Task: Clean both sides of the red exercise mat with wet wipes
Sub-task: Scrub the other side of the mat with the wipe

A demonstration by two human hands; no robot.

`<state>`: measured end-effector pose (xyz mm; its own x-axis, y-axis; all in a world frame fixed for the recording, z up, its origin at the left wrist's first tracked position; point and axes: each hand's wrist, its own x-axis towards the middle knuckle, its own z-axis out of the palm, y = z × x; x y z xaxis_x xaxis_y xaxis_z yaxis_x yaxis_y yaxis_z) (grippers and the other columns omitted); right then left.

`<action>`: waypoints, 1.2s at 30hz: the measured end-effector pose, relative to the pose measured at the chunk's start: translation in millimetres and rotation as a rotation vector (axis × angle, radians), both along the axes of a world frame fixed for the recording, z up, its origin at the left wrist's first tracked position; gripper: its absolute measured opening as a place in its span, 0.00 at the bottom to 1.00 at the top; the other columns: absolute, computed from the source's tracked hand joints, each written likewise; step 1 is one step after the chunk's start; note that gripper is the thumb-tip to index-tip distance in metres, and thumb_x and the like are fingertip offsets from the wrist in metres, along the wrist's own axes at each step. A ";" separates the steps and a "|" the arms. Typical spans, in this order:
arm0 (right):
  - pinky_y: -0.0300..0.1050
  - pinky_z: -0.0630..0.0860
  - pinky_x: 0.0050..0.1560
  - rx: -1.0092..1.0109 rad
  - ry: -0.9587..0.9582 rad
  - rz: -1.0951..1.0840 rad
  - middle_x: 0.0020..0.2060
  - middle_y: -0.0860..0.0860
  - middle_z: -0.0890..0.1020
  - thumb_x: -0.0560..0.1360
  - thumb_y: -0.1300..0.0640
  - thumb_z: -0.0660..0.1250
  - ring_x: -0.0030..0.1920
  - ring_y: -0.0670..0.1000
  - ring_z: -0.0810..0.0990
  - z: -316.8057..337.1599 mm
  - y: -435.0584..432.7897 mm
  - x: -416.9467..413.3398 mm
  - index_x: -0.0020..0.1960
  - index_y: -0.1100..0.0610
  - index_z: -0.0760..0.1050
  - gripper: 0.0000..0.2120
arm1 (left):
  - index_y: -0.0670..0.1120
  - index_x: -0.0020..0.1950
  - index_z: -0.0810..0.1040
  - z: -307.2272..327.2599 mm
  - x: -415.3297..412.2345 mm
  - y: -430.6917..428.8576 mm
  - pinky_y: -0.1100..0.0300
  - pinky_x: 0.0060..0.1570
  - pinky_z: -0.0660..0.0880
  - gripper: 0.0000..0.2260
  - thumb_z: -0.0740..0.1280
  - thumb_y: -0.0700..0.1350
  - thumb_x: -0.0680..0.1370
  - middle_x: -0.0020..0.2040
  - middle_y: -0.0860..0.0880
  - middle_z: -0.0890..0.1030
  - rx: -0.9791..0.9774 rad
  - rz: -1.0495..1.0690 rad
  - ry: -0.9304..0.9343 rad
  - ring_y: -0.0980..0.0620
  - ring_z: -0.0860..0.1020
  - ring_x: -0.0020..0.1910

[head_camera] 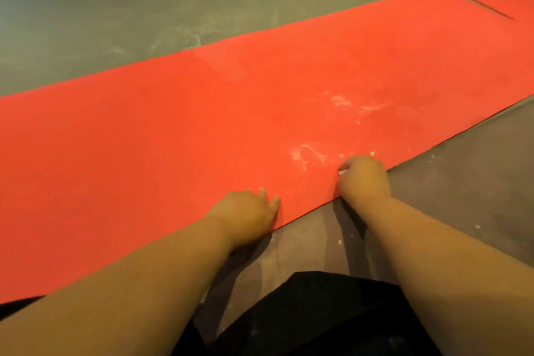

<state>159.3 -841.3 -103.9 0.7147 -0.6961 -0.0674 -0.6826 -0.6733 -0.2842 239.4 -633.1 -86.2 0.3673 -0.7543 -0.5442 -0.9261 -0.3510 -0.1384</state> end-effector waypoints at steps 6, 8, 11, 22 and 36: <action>0.46 0.75 0.48 0.190 -0.021 0.236 0.46 0.58 0.84 0.71 0.63 0.65 0.49 0.58 0.80 9.9 44.7 4.7 0.46 0.59 0.83 0.09 | 0.45 0.79 0.41 6.7 -0.2 6.5 0.45 0.71 0.62 0.41 0.62 0.60 0.78 0.78 0.39 0.39 0.053 0.151 0.156 0.39 0.49 0.77; 0.45 0.75 0.50 0.272 0.038 0.351 0.47 0.55 0.84 0.73 0.60 0.66 0.49 0.55 0.80 10.6 59.9 5.7 0.47 0.57 0.84 0.08 | 0.45 0.79 0.41 7.7 -1.2 5.1 0.43 0.71 0.60 0.42 0.62 0.62 0.77 0.78 0.39 0.41 0.095 0.118 0.138 0.37 0.47 0.77; 0.44 0.75 0.51 0.230 0.056 0.270 0.48 0.57 0.84 0.74 0.60 0.67 0.51 0.56 0.80 10.3 50.1 4.6 0.49 0.59 0.83 0.08 | 0.44 0.79 0.42 6.2 -3.6 4.3 0.42 0.69 0.62 0.34 0.57 0.55 0.82 0.78 0.38 0.43 0.078 0.105 0.105 0.36 0.49 0.76; 0.42 0.69 0.47 0.185 -0.155 0.099 0.48 0.56 0.83 0.73 0.59 0.66 0.51 0.57 0.78 17.3 42.5 6.4 0.50 0.58 0.82 0.08 | 0.61 0.77 0.38 30.7 -8.1 -4.8 0.50 0.42 0.71 0.36 0.53 0.34 0.81 0.77 0.37 0.56 0.042 0.212 -0.006 0.37 0.73 0.63; 0.55 0.69 0.55 0.199 -0.611 -0.239 0.45 0.49 0.75 0.77 0.59 0.61 0.52 0.56 0.73 103.8 88.2 21.2 0.44 0.51 0.69 0.04 | 0.63 0.77 0.51 170.3 49.8 40.8 0.54 0.45 0.69 0.26 0.49 0.41 0.83 0.68 0.47 0.71 -0.087 -0.046 -0.431 0.43 0.75 0.63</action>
<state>180.5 -753.1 -0.2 0.4932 -0.8559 0.1556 -0.4841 -0.4187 -0.7683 289.2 -592.2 84.1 0.5113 -0.8118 -0.2822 -0.8054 -0.3379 -0.4870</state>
